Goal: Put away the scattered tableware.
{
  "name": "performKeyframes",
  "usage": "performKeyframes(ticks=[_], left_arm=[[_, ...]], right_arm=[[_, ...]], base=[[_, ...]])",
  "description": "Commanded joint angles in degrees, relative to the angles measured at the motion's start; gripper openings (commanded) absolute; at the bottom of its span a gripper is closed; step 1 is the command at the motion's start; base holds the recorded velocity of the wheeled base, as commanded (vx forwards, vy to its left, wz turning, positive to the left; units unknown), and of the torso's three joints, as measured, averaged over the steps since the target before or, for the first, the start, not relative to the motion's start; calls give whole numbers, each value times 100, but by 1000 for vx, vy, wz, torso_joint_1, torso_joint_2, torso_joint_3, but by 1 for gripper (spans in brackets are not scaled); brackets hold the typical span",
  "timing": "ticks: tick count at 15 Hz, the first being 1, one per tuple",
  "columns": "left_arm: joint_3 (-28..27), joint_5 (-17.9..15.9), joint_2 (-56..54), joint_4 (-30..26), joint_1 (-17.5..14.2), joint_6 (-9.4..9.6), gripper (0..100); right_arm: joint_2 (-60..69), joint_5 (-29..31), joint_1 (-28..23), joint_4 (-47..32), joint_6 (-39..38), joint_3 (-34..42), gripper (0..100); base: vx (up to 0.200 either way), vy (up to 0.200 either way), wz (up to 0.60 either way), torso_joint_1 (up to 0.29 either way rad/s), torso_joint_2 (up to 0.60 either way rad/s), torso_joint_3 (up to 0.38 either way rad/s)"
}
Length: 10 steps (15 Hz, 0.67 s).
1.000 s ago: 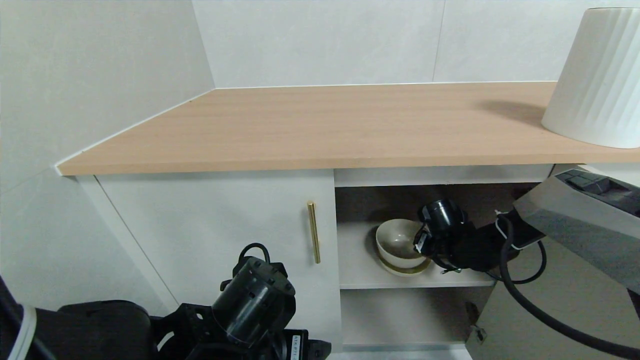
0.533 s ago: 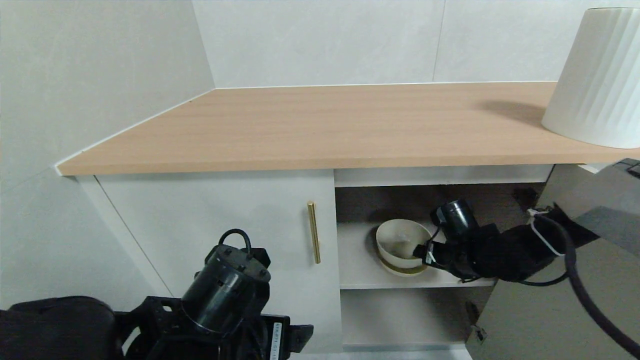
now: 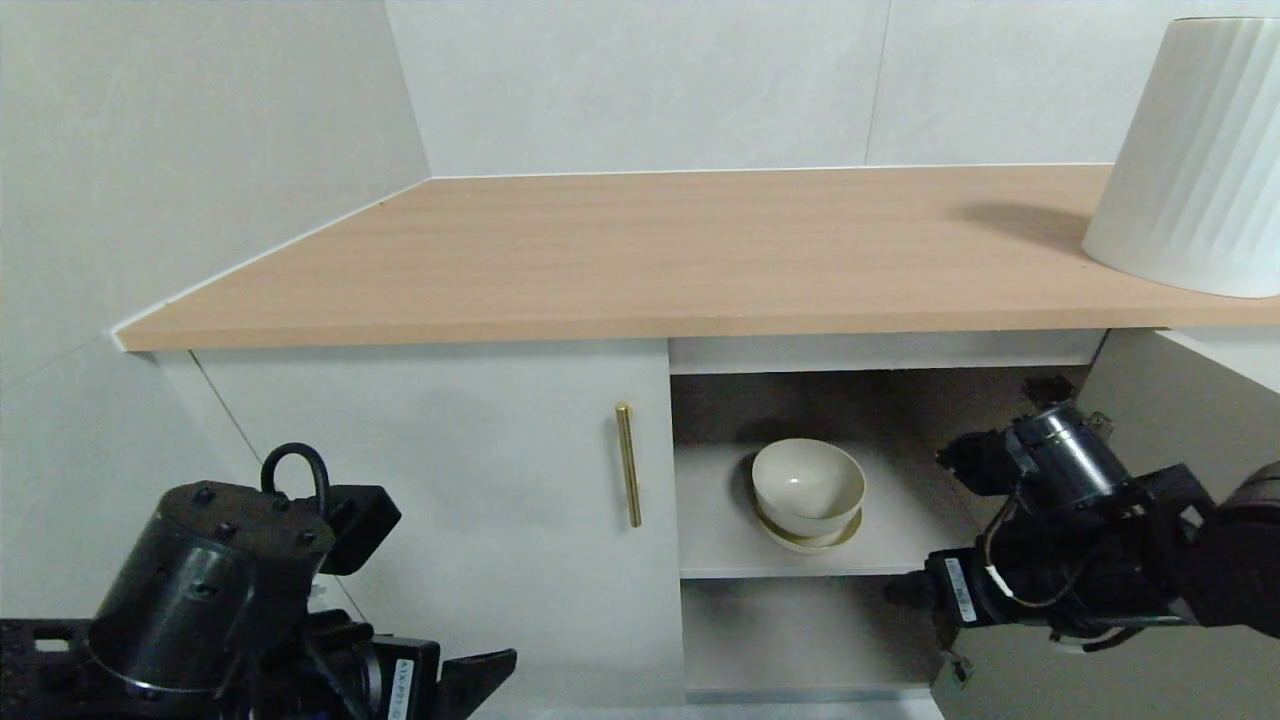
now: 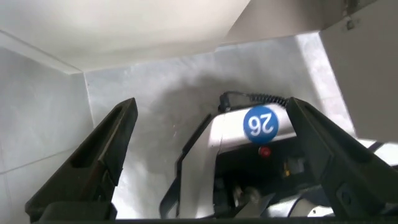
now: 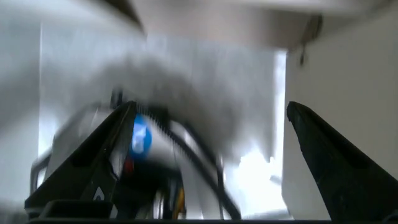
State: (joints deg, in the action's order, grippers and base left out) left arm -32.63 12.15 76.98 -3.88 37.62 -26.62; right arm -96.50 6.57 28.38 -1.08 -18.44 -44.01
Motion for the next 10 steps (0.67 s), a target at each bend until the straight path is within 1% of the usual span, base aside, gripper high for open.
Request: performKeyframes(ticks=[1, 3, 7, 8, 9, 10], left_arm=[[99, -55, -166, -8, -123, 70, 100], [108, -64, -219, 1, -123, 175, 100], [55, -73, 18, 36, -123, 298, 100], [11, -64, 62, 36, -123, 325, 100], [-41, -55, 124, 27, -115, 421, 100], [-50, -38, 194, 36, -88, 430, 100]], right_arm=[[1010, -112, 194, -718, 8, 33, 100], [1432, -112, 291, -990, -10, 41, 100], [1907, -103, 300, -1324, -80, 50, 100], [1986, -103, 300, -1403, -89, 59, 100], [2021, -103, 352, -1465, -80, 50, 100], [2021, -68, 370, -1465, -89, 50, 100]], base=[[0, 0, 0, 0, 0, 0], [0, 0, 0, 0, 0, 0], [0, 0, 0, 0, 0, 0], [-200, 0, 0, 2, 2, 2], [-200, 0, 0, 2, 2, 2], [-200, 0, 0, 7, -2, 2]])
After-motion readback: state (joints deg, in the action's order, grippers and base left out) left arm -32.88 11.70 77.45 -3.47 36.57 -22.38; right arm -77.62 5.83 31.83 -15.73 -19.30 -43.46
